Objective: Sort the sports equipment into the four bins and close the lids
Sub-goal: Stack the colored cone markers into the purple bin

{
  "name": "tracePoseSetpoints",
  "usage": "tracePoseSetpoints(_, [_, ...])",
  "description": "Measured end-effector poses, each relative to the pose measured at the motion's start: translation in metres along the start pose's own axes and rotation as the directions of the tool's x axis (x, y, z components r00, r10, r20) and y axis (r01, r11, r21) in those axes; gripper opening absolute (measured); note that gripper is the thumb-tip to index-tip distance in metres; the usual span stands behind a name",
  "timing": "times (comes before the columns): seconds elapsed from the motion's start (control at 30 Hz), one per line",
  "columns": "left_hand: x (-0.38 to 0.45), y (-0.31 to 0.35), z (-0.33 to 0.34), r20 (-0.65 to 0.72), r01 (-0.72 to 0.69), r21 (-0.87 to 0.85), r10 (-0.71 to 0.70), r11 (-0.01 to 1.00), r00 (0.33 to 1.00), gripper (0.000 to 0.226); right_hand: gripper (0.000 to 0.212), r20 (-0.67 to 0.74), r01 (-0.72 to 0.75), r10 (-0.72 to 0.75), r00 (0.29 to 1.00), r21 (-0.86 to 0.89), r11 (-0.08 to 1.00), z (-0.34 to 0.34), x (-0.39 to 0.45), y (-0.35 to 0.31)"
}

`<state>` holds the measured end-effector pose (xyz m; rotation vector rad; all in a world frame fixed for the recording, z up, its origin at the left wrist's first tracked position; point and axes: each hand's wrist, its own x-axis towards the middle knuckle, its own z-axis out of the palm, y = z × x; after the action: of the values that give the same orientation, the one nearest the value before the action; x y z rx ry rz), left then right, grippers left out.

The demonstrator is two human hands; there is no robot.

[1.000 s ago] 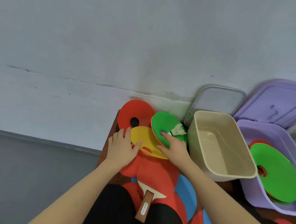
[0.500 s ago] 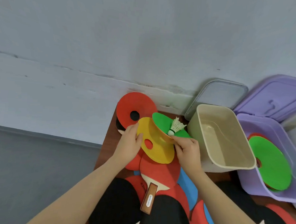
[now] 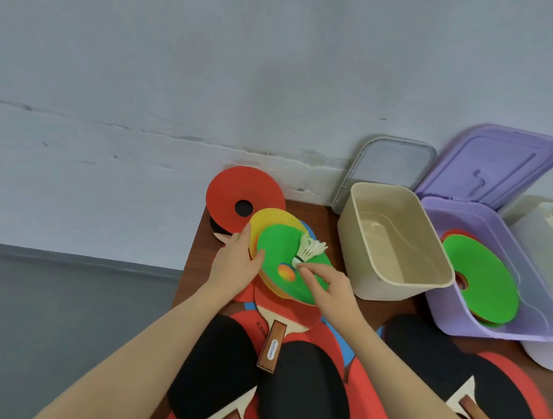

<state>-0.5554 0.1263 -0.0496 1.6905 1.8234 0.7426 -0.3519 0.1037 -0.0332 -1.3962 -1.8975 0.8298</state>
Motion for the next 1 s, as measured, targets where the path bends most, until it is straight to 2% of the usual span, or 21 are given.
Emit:
tracePoseSetpoints(0.1, [-0.001, -0.005, 0.0, 0.014, -0.016, -0.01, 0.016, 1.0, 1.0, 0.067, 0.029, -0.146, -0.154, 0.127, 0.981, -0.193, 0.969, 0.0, 0.004, 0.023])
tracePoseSetpoints(0.17, [-0.003, -0.007, -0.001, -0.016, -0.02, -0.028, 0.019, 0.999, 1.0, 0.066, 0.04, -0.153, -0.311, 0.279, 0.948, -0.255, 0.916, 0.004, 0.002, 0.033])
tracePoseSetpoints(0.27, [-0.007, -0.01, -0.001, -0.045, -0.083, -0.038, 0.081, 0.996, 0.996, 0.062, 0.057, -0.109, -0.417, 0.403, 0.909, -0.254, 0.873, 0.013, -0.005, 0.036])
tracePoseSetpoints(0.37, [-0.009, -0.016, -0.004, -0.046, -0.1, -0.037, 0.098, 0.994, 0.994, 0.061, 0.057, -0.139, -0.404, 0.38, 0.914, -0.26, 0.877, 0.017, -0.009, 0.034])
tracePoseSetpoints(0.47, [-0.013, -0.015, -0.009, -0.051, -0.08, -0.068, 0.077, 0.994, 0.996, 0.062, 0.031, -0.165, -0.356, 0.317, 0.934, -0.338, 0.871, 0.02, -0.01, 0.033])
tracePoseSetpoints(0.57, [-0.014, -0.013, -0.009, -0.009, -0.029, -0.088, 0.029, 0.996, 1.0, 0.066, 0.012, -0.236, -0.32, 0.256, 0.938, -0.296, 0.9, 0.023, -0.013, 0.034])
tracePoseSetpoints(0.63, [-0.011, -0.013, -0.004, 0.047, -0.004, -0.067, 0.007, 0.998, 0.999, 0.078, 0.005, -0.294, -0.286, 0.203, 0.934, -0.274, 0.918, 0.019, -0.017, 0.034])
tracePoseSetpoints(0.7, [-0.011, -0.01, 0.002, 0.043, -0.001, -0.085, 0.005, 0.996, 0.999, 0.083, 0.006, -0.345, -0.285, 0.183, 0.921, -0.272, 0.919, 0.013, -0.024, 0.035])
tracePoseSetpoints(0.87, [-0.009, 0.0, 0.012, -0.108, -0.048, -0.085, 0.039, 0.995, 0.993, 0.073, 0.015, -0.439, -0.333, 0.167, 0.883, -0.334, 0.882, -0.007, -0.044, 0.04])
tracePoseSetpoints(0.93, [-0.012, 0.004, 0.011, -0.137, -0.064, -0.086, 0.052, 0.994, 0.989, 0.07, 0.012, -0.468, -0.371, 0.188, 0.864, -0.338, 0.865, -0.012, -0.05, 0.042])
tracePoseSetpoints(1.0, [-0.017, 0.006, 0.009, -0.16, -0.089, -0.086, 0.074, 0.992, 0.984, 0.068, 0.023, -0.503, -0.428, 0.236, 0.831, -0.309, 0.849, -0.013, -0.055, 0.044])
